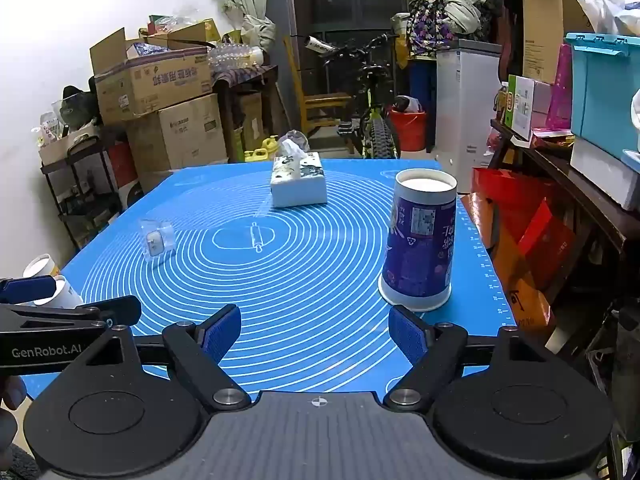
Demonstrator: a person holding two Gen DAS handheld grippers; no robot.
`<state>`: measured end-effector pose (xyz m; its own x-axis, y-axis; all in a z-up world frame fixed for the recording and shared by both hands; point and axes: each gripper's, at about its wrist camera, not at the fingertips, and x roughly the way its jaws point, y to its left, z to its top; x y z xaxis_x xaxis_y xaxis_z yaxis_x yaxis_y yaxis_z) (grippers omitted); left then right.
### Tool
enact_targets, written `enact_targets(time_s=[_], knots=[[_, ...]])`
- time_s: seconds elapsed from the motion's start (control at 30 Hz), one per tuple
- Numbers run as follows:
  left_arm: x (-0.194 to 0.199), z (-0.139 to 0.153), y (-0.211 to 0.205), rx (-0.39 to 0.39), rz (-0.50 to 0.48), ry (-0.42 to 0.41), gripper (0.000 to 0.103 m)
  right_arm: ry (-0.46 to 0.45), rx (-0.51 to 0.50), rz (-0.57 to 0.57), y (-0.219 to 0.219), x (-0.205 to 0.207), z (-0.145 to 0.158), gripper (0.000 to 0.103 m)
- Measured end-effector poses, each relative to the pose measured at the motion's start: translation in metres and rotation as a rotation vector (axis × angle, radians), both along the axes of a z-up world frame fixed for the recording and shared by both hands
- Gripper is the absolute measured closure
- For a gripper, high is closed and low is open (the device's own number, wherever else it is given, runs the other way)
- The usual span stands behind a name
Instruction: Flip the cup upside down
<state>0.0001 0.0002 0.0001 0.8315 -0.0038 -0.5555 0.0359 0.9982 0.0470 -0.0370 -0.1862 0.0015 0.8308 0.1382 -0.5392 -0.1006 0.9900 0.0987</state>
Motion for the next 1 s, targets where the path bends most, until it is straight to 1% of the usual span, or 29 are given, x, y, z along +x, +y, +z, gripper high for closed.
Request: enact_targets(time_s=[0.3, 0.33, 0.5, 0.53, 1.0], knots=[[0.001, -0.001, 0.003, 0.0, 0.002, -0.006, 0.0, 0.002, -0.005, 0.0, 0.004, -0.002, 0.001, 0.019], [0.0, 0.0, 0.0, 0.012, 0.001, -0.006, 0.0, 0.002, -0.009, 0.0, 0.004, -0.002, 0.002, 0.019], [0.0, 0.0, 0.0, 0.011, -0.001, -0.005, 0.0, 0.002, -0.011, -0.003, -0.006, 0.002, -0.004, 0.019], [0.0, 0.0, 0.0, 0.011, -0.001, -0.006, 0.0, 0.004, -0.013, -0.004, -0.001, 0.003, -0.006, 0.019], [0.001, 0.004, -0.001, 0.015, 0.0, -0.005, 0.0, 0.008, -0.027, -0.004, 0.001, 0.002, -0.003, 0.019]])
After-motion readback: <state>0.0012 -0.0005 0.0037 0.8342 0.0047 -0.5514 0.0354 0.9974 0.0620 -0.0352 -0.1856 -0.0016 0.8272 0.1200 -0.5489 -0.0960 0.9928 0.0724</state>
